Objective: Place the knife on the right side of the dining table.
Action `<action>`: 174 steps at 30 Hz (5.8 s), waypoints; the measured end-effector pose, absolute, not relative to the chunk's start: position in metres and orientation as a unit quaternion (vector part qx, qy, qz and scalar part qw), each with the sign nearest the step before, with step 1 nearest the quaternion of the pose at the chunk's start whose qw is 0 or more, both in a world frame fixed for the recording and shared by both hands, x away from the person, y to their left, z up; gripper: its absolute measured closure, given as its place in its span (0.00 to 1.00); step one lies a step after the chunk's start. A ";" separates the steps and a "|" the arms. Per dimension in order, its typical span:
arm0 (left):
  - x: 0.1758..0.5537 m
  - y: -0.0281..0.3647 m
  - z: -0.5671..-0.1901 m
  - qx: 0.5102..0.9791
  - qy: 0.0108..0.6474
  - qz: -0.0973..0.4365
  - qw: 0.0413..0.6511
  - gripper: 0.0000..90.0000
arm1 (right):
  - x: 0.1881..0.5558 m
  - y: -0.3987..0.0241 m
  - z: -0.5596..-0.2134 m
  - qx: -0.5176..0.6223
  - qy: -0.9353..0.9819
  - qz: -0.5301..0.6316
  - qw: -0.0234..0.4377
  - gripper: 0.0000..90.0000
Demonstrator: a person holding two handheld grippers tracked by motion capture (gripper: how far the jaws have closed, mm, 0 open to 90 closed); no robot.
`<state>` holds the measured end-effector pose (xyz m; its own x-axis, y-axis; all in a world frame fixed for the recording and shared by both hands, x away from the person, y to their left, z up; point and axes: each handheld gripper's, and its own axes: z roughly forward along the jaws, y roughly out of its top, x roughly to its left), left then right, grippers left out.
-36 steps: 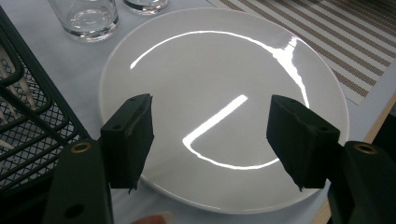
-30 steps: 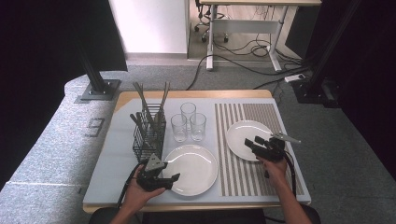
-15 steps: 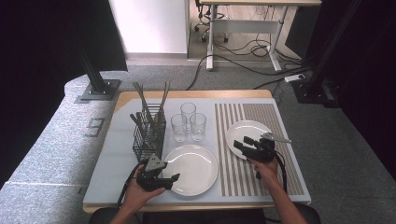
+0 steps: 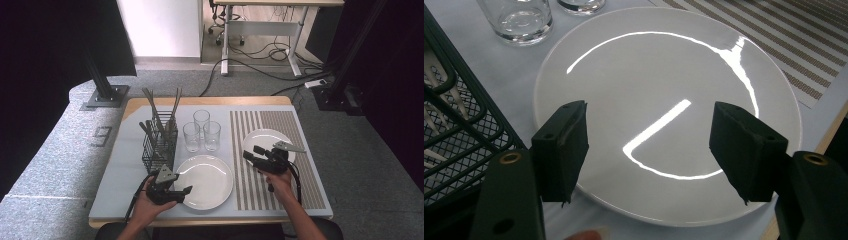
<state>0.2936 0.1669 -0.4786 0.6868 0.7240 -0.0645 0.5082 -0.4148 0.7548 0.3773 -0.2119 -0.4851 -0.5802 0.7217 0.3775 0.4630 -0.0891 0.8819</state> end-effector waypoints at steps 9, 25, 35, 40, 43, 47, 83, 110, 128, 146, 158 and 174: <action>0.294 0.168 -0.479 0.828 0.373 0.134 0.396 0.36 | 0.376 -0.197 -0.478 0.429 0.669 0.597 0.109 0.40; 0.292 0.165 -0.477 0.819 0.379 0.127 0.412 0.36 | 0.383 -0.190 -0.475 0.434 0.668 0.595 0.102 0.42; 0.291 0.163 -0.478 0.818 0.384 0.129 0.409 0.36 | 0.385 -0.180 -0.464 0.428 0.669 0.600 0.102 0.44; 0.292 0.167 -0.477 0.814 0.389 0.131 0.411 0.36 | 0.390 -0.178 -0.459 0.425 0.675 0.594 0.106 0.44; 0.292 0.167 -0.478 0.815 0.389 0.130 0.410 0.36 | 0.392 -0.175 -0.456 0.423 0.677 0.593 0.103 0.44; 0.292 0.168 -0.477 0.814 0.390 0.130 0.411 0.36 | 0.397 -0.172 -0.453 0.421 0.680 0.592 0.095 0.44; 0.291 0.167 -0.478 0.815 0.389 0.132 0.409 0.36 | 0.416 -0.120 -0.424 0.400 0.689 0.598 0.085 0.44; 0.288 0.160 -0.480 0.835 0.360 0.134 0.394 0.36 | 0.441 -0.098 -0.429 0.397 0.684 0.607 0.080 0.45; 0.289 0.163 -0.479 0.833 0.362 0.133 0.396 0.35 | 0.455 -0.077 -0.425 0.394 0.693 0.599 0.074 0.45; 0.289 0.164 -0.480 0.835 0.362 0.134 0.393 0.35 | 0.464 -0.066 -0.420 0.394 0.695 0.597 0.074 0.45; 0.290 0.164 -0.479 0.836 0.361 0.134 0.391 0.35 | 0.470 -0.057 -0.419 0.395 0.697 0.594 0.073 0.45; 0.291 0.165 -0.480 0.836 0.362 0.135 0.389 0.35 | 0.476 -0.045 -0.420 0.395 0.703 0.587 0.070 0.45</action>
